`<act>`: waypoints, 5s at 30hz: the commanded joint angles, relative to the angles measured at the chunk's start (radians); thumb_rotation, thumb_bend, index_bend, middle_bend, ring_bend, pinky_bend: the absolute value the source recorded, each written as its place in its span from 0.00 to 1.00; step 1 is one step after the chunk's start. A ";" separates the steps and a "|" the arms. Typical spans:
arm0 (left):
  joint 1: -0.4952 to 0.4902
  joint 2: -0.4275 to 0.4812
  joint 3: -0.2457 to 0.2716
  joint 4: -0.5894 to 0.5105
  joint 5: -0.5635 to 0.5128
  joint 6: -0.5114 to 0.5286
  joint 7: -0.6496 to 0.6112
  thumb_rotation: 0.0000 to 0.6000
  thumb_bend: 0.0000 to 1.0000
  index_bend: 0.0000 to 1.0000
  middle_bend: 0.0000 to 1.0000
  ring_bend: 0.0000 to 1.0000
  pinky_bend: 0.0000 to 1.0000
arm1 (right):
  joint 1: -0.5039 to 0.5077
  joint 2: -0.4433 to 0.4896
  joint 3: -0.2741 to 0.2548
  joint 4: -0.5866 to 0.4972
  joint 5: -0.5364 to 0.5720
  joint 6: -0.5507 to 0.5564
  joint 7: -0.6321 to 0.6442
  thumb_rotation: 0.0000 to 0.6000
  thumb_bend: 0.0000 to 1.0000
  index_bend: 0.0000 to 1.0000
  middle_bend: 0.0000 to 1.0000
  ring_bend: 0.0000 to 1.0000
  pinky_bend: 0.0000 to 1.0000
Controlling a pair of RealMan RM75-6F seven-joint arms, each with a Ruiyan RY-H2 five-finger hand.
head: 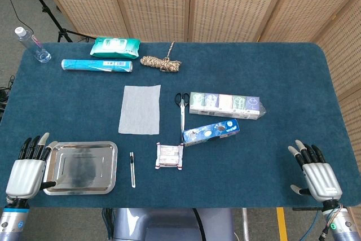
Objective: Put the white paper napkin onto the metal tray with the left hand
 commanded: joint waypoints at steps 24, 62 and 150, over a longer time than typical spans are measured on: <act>-0.008 -0.011 0.004 0.027 0.024 -0.001 -0.071 0.60 0.01 0.04 0.00 0.00 0.00 | -0.005 -0.004 0.001 0.015 -0.026 0.030 0.020 1.00 0.00 0.11 0.00 0.00 0.00; -0.140 -0.014 -0.119 0.016 -0.133 -0.189 0.003 0.37 0.02 0.03 0.00 0.00 0.00 | -0.010 -0.006 0.004 0.013 -0.025 0.036 0.019 1.00 0.00 0.11 0.00 0.00 0.00; -0.699 -0.403 -0.181 0.219 -0.574 -0.553 0.271 0.79 0.32 0.26 0.00 0.00 0.00 | -0.029 0.003 0.021 0.071 -0.090 0.138 0.192 1.00 0.00 0.11 0.00 0.00 0.00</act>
